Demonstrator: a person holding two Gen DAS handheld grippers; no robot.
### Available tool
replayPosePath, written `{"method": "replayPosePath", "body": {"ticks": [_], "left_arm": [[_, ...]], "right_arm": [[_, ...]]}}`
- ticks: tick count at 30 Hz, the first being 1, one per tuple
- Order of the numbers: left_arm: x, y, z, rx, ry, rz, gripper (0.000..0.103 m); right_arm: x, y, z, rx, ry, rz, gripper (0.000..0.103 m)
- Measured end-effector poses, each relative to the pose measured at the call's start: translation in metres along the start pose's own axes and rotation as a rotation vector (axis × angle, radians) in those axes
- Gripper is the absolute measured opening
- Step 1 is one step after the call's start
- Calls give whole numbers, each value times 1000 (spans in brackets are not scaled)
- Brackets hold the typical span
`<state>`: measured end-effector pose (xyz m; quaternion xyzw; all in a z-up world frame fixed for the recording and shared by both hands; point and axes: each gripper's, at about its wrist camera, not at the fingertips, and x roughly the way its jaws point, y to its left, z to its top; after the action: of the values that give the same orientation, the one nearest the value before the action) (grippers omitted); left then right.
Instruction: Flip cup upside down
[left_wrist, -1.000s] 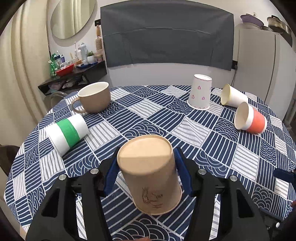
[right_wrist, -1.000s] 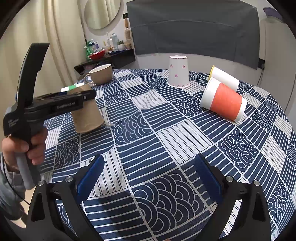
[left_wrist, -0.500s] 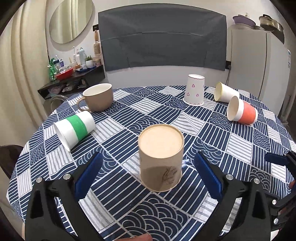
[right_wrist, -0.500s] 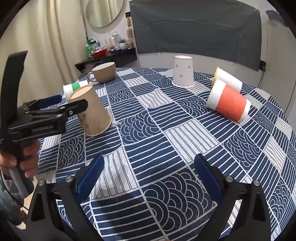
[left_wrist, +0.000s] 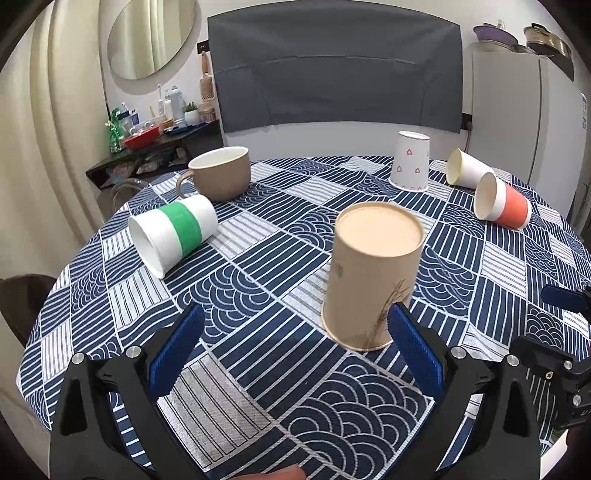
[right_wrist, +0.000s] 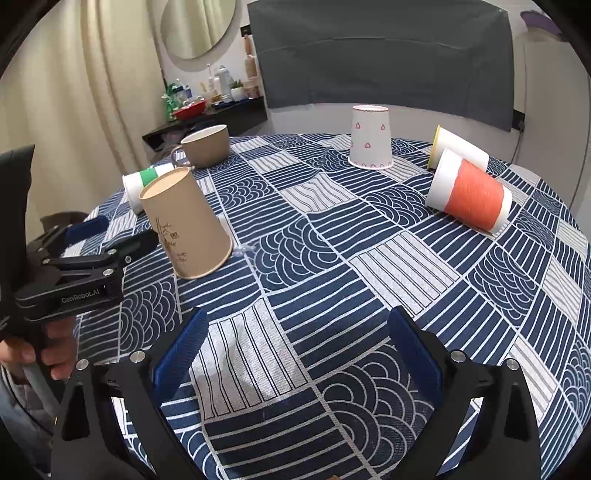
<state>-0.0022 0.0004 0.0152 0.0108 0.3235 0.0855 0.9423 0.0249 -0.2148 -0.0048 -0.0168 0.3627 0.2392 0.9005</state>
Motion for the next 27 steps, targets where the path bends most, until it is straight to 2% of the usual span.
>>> {"method": "replayPosePath", "body": {"ticks": [9,12,18,21,27], "left_arm": [[9,7,-14,-16,12,-41,97],[8,9,-13,-24,3,-55,97],[9,10,-15,-33,10,-55,97],[10,11,-16,-42,13,-51,97],[9,13,-16,-53,11,-59,97]], "right_arm": [[0,-7,-5,82,-48,-28,94],[-5,-3,-3,72,-82,-49,94],[0,5,3,17,-95,-47,95],[5,5,0,24,-82,-38,95],[-2,3,-3,32,-135,-18,95]]}}
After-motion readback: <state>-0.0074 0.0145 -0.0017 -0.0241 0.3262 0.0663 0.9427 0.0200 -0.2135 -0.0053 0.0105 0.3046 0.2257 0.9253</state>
